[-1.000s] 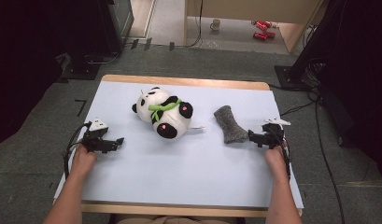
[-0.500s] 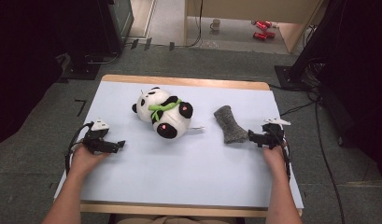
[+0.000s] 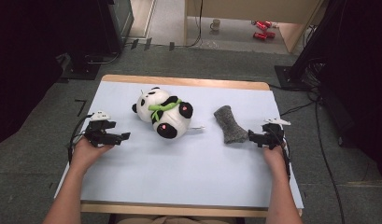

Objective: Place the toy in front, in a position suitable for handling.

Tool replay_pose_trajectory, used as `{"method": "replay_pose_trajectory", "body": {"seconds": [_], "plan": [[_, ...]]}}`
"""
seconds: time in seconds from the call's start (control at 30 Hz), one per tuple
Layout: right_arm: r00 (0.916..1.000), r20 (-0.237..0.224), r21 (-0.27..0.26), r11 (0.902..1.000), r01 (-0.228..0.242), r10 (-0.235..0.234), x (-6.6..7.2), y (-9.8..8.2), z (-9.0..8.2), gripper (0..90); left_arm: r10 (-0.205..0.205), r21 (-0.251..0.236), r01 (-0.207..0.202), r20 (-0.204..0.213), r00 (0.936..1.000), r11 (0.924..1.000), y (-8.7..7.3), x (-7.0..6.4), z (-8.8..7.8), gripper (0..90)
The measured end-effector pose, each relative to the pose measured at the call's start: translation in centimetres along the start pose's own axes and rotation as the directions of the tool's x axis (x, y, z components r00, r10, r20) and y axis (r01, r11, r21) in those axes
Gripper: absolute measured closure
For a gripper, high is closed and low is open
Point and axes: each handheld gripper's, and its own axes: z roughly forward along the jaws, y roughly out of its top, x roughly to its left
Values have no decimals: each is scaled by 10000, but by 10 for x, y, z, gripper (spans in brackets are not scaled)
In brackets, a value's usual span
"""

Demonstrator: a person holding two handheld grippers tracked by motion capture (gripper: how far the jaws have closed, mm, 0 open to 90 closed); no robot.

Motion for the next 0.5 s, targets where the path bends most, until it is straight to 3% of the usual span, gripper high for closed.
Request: {"method": "replay_pose_trajectory", "body": {"seconds": [0.03, 0.13, 0.33, 0.5], "plan": [[10000, 1, -2, 10000, 9, -9, 0, 0, 0, 121, -8, -196, 13, 223, 9998, 9998, 5, -2, -3, 160], [10000, 1, 2, 10000, 6, -6, 0, 0, 0, 121, 205, -259, -196, 332, 9992, 9995, 10, -6, -5, 159], [10000, 12, 6, 10000, 17, -17, 0, 0, 0, 121, 603, -270, -595, 306, 9977, 9979, 23, -15, -5, 173], [10000, 33, 13, 10000, -11, 11, 0, 0, 0, 122, 492, -635, -449, 687, 9964, 9970, 32, -15, -7, 227]]}}
